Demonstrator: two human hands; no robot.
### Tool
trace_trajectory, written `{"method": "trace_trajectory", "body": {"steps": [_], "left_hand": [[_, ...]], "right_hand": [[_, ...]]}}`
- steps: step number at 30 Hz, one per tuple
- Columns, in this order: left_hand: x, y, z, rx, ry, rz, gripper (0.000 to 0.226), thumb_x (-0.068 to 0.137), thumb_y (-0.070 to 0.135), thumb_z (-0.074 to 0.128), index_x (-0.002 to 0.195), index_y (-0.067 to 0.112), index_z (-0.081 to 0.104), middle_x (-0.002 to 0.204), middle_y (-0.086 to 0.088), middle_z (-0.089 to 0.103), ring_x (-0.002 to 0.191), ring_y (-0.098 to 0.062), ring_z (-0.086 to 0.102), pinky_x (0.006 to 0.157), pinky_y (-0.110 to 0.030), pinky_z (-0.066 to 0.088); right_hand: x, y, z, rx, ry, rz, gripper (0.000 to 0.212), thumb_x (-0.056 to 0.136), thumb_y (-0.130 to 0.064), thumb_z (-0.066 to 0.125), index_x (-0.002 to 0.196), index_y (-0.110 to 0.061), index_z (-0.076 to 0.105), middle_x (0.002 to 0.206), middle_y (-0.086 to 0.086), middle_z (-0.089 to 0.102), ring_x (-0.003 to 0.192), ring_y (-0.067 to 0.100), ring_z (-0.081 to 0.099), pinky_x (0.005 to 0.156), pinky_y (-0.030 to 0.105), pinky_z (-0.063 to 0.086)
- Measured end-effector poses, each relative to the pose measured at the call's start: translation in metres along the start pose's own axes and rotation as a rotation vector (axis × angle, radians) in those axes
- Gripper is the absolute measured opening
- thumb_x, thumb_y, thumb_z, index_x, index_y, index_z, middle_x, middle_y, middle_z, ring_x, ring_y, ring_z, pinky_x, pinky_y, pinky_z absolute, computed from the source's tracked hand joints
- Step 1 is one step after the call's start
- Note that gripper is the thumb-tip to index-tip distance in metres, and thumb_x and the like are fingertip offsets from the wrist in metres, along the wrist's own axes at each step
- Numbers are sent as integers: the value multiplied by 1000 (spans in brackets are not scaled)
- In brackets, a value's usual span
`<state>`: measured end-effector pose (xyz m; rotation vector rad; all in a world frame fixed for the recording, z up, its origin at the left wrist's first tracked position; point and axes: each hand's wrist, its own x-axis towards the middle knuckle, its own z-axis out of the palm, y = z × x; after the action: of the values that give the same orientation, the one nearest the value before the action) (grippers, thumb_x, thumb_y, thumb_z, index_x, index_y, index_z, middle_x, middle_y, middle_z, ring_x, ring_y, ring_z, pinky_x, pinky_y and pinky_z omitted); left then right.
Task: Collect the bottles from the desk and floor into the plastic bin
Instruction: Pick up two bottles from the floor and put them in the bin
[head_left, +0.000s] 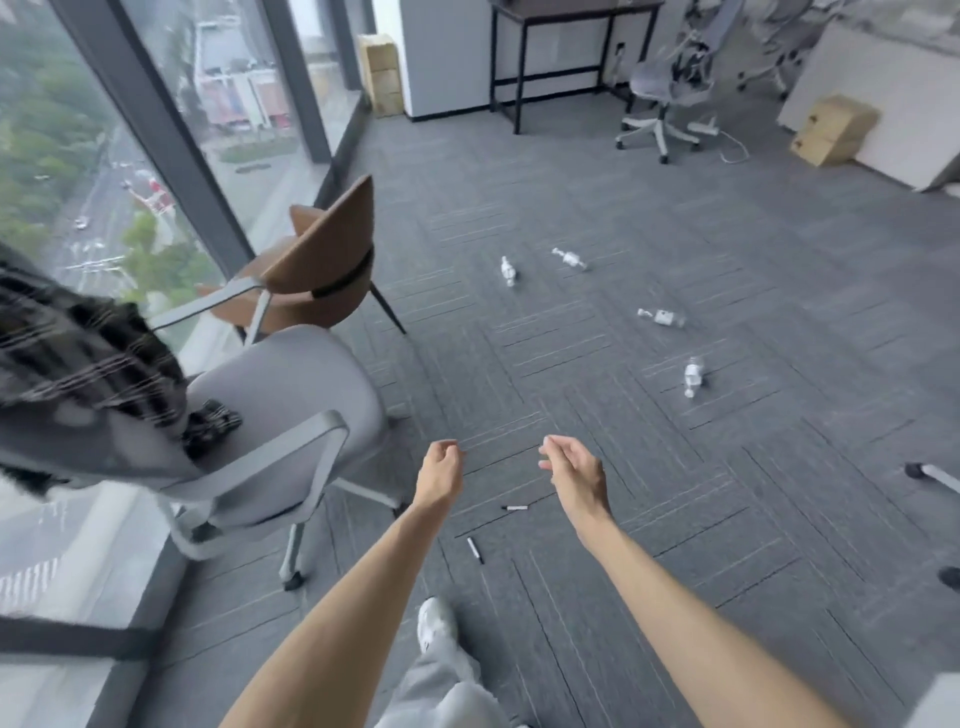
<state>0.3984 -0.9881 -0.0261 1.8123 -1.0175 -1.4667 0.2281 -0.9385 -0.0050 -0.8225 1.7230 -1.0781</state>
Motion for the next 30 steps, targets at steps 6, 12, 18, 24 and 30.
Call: {"method": "trace_trajectory", "body": {"steps": [6, 12, 18, 24, 30], "left_hand": [[92, 61, 70, 157, -172, 28, 26, 77, 36, 36, 93, 23, 52, 111, -4, 63, 105, -26, 59, 97, -46, 48], [160, 129, 158, 277, -313, 75, 25, 74, 38, 34, 87, 24, 51, 110, -4, 63, 104, -26, 59, 96, -50, 49], [212, 190, 267, 372, -390, 152, 17, 73, 38, 33, 70, 26, 45, 95, -4, 59, 92, -24, 57, 93, -47, 50], [265, 264, 388, 444, -382, 204, 21, 90, 34, 39, 102, 27, 54, 115, -5, 64, 106, -27, 59, 97, -48, 49], [301, 323, 493, 443, -397, 195, 23, 96, 27, 38, 112, 20, 53, 118, -8, 62, 108, -28, 59, 98, -50, 48]], "right_hand": [[87, -18, -43, 23, 223, 59, 25, 100, -38, 51, 93, -20, 67, 101, 1, 72, 94, 17, 69, 91, 43, 54], [166, -35, -95, 75, 405, 111, 25, 100, -42, 49, 92, -24, 65, 103, 0, 71, 95, 16, 69, 94, 44, 53], [267, -25, -169, 157, 487, 149, 28, 99, -43, 51, 98, -19, 65, 107, 2, 71, 97, 20, 69, 95, 48, 53], [377, -41, -270, 216, 524, 212, 29, 99, -41, 51, 98, -15, 63, 108, 6, 71, 93, 20, 68, 92, 44, 54], [457, -60, -349, 113, 503, 264, 43, 97, -47, 50, 93, -7, 67, 93, 5, 71, 93, 26, 68, 86, 43, 54]]}}
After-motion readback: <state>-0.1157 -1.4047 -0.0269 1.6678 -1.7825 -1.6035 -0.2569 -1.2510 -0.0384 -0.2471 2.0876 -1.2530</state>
